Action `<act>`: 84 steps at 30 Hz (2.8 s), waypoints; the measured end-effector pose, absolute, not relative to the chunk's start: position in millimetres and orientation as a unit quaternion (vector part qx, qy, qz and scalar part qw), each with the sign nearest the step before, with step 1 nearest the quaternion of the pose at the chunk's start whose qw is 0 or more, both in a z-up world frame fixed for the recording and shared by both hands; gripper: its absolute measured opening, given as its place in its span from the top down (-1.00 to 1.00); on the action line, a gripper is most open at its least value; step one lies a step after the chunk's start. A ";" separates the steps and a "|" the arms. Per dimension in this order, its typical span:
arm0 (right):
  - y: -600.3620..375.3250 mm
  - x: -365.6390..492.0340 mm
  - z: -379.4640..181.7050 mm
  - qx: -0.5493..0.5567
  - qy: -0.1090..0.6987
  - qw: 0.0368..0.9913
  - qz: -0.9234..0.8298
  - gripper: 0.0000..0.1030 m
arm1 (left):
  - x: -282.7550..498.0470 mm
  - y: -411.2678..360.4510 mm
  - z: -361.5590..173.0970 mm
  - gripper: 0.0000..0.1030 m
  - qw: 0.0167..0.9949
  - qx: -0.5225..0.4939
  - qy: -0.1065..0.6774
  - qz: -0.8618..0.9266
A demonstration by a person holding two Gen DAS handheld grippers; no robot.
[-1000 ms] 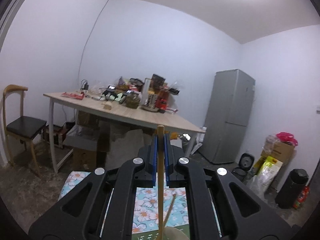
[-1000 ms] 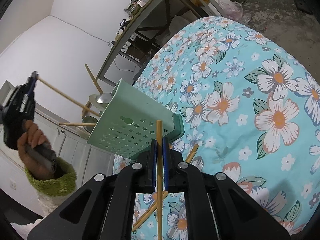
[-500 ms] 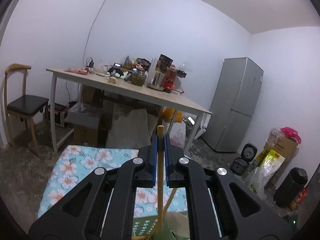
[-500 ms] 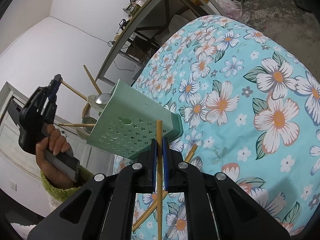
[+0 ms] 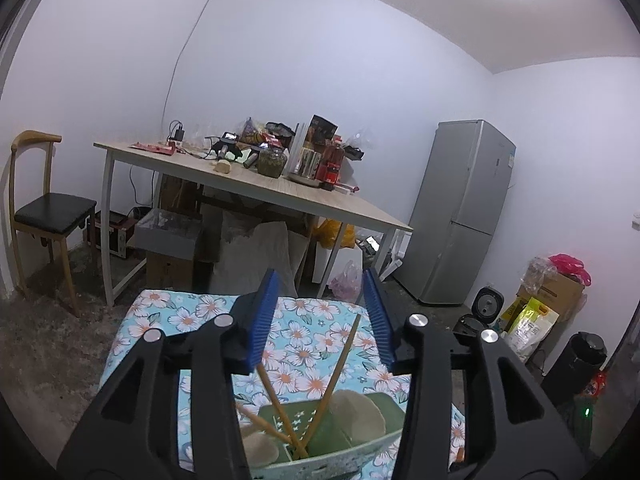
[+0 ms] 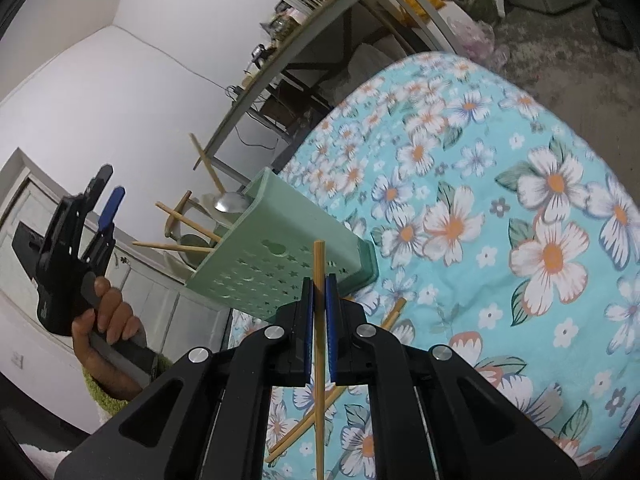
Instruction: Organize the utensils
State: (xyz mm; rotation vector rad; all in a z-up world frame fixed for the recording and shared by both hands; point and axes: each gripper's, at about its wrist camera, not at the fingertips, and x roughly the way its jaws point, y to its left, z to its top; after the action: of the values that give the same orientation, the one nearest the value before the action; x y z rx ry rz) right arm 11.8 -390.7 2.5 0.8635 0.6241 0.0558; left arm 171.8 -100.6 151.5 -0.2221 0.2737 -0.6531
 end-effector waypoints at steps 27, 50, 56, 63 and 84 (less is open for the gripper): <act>-324.4 65.8 237.7 0.131 0.104 0.985 0.043 0.88 | 115.2 5.4 39.0 -0.17 0.920 -0.056 0.252 -0.296; -263.6 182.8 179.8 0.009 0.158 0.987 0.042 0.88 | 121.9 10.2 18.8 -0.18 0.917 -0.060 0.257 -0.299; -257.6 187.4 157.8 -0.012 0.212 0.976 0.041 0.62 | 122.3 11.5 17.8 -0.18 0.915 -0.064 0.260 -0.300; -275.7 167.8 166.2 0.030 0.207 0.977 0.036 0.26 | 119.4 10.6 18.4 -0.24 0.913 -0.067 0.262 -0.306; -356.1 34.4 31.0 0.283 0.305 0.908 -0.046 -0.06 | 120.6 -8.8 17.5 -0.31 0.897 -0.021 0.299 -0.324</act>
State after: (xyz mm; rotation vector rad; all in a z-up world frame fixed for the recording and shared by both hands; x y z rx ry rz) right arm 34.4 -356.1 31.0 0.5848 0.6288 -0.0940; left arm 120.6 -8.8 17.5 -0.0427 0.6195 -0.6702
